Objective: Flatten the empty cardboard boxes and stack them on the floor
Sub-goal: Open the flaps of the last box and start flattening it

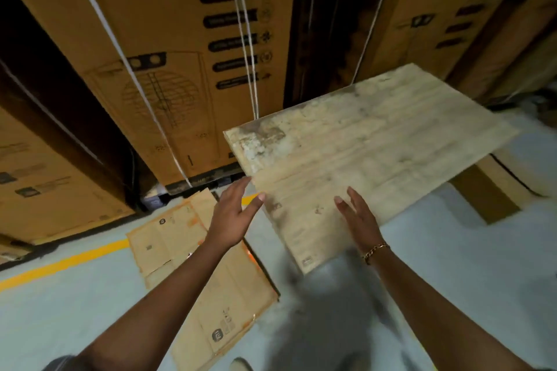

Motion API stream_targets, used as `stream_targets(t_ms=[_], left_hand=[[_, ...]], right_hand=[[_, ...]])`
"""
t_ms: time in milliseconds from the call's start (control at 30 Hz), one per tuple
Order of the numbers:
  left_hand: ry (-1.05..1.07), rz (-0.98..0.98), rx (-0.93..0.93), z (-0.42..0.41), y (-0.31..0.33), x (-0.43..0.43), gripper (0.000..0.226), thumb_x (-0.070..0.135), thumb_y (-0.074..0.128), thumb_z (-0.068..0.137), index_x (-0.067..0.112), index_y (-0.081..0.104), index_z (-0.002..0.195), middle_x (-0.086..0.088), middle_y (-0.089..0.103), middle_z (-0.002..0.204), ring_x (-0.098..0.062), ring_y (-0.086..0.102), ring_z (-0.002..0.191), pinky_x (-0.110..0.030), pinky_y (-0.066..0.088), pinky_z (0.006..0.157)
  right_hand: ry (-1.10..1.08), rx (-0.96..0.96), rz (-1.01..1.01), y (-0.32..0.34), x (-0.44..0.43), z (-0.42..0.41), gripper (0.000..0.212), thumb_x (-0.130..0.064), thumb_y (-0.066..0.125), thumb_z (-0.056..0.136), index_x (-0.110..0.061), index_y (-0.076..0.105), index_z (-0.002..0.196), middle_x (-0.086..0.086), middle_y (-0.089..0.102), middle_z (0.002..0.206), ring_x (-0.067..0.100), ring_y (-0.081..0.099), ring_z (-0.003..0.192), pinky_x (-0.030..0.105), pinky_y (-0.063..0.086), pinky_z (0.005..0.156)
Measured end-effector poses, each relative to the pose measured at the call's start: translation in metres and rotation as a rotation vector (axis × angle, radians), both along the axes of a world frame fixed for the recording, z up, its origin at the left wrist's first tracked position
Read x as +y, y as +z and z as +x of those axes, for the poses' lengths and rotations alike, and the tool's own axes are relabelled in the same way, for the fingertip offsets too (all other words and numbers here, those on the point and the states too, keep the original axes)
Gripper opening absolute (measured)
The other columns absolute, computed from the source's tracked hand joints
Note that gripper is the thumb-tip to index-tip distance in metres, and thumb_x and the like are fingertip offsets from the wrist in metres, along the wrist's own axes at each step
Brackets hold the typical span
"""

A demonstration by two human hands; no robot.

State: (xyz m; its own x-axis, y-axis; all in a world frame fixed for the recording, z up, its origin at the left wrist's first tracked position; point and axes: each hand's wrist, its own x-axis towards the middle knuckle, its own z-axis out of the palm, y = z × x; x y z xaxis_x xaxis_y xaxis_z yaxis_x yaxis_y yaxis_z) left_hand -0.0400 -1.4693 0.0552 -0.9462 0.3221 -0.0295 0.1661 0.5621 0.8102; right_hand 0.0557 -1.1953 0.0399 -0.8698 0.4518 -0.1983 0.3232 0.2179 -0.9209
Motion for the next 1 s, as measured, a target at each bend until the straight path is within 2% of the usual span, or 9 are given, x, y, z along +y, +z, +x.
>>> stream_targets(t_ms=[67,100,200,267,400,600,900,1000], left_hand=[[-0.098,-0.030,0.008,-0.007,0.006,0.052,0.085,0.085,0.035,0.083,0.037,0.035,0.154,0.007,0.032,0.162,-0.016,0.025,0.150,-0.047,0.024,0.120],[-0.140,-0.043,0.010,-0.009,0.007,0.079,0.085,0.085,0.034,0.083,0.037,0.034,0.154,0.008,0.031,0.162,-0.015,0.024,0.150,-0.047,0.024,0.121],[-0.236,-0.036,0.034,-0.008,0.008,0.166,0.084,0.083,0.035,0.084,0.036,0.035,0.154,0.008,0.033,0.162,-0.015,0.027,0.148,-0.039,0.025,0.119],[-0.275,-0.033,0.029,-0.002,0.005,0.227,0.081,0.081,0.037,0.087,0.035,0.035,0.154,0.008,0.032,0.162,-0.014,0.027,0.149,-0.036,0.023,0.118],[-0.325,0.008,-0.064,0.026,-0.002,0.352,0.070,0.070,0.046,0.094,0.034,0.037,0.153,0.008,0.032,0.162,-0.014,0.025,0.149,-0.038,0.023,0.121],[-0.437,-0.005,-0.132,0.056,-0.004,0.520,0.091,0.088,0.034,0.077,0.034,0.040,0.151,0.008,0.034,0.160,-0.014,0.028,0.148,-0.046,0.024,0.121],[-0.547,-0.023,-0.199,0.038,-0.021,0.736,0.096,0.091,0.033,0.074,0.033,0.040,0.151,0.007,0.038,0.158,-0.016,0.033,0.146,-0.045,0.030,0.118],[-0.565,-0.019,-0.242,0.022,-0.031,0.814,0.100,0.091,0.033,0.072,0.030,0.041,0.152,0.004,0.039,0.157,-0.017,0.034,0.145,-0.040,0.029,0.117]], right_hand=[[-0.042,-0.013,0.015,0.005,0.043,0.015,0.081,-0.065,0.058,0.087,-0.026,0.032,0.154,-0.005,0.030,0.159,0.012,0.030,0.144,0.033,0.026,0.115],[-0.055,-0.019,0.028,0.007,0.066,0.023,0.085,-0.068,0.057,0.085,-0.027,0.030,0.154,-0.006,0.028,0.160,0.013,0.028,0.145,0.033,0.026,0.115],[-0.102,-0.029,0.057,0.014,0.137,0.047,0.099,-0.080,0.053,0.075,-0.030,0.026,0.155,-0.007,0.024,0.162,0.013,0.025,0.147,0.036,0.026,0.116],[-0.133,-0.039,0.047,0.016,0.188,0.062,0.094,-0.077,0.054,0.080,-0.030,0.025,0.156,-0.006,0.023,0.162,0.013,0.024,0.147,0.034,0.025,0.114],[-0.199,-0.060,0.035,0.021,0.295,0.099,0.088,-0.069,0.054,0.084,-0.028,0.024,0.156,-0.005,0.022,0.162,0.013,0.023,0.147,0.029,0.023,0.110],[-0.291,-0.124,0.030,0.023,0.442,0.145,0.093,-0.075,0.052,0.079,-0.030,0.025,0.156,-0.005,0.023,0.162,0.014,0.023,0.148,0.039,0.024,0.118],[-0.362,-0.229,0.056,0.003,0.639,0.146,0.083,-0.069,0.049,0.088,-0.030,0.022,0.156,-0.004,0.021,0.163,0.018,0.020,0.150,0.041,0.020,0.118],[-0.381,-0.258,0.040,-0.008,0.706,0.137,0.092,-0.079,0.049,0.081,-0.031,0.024,0.156,-0.003,0.024,0.162,0.020,0.025,0.148,0.042,0.024,0.116]])
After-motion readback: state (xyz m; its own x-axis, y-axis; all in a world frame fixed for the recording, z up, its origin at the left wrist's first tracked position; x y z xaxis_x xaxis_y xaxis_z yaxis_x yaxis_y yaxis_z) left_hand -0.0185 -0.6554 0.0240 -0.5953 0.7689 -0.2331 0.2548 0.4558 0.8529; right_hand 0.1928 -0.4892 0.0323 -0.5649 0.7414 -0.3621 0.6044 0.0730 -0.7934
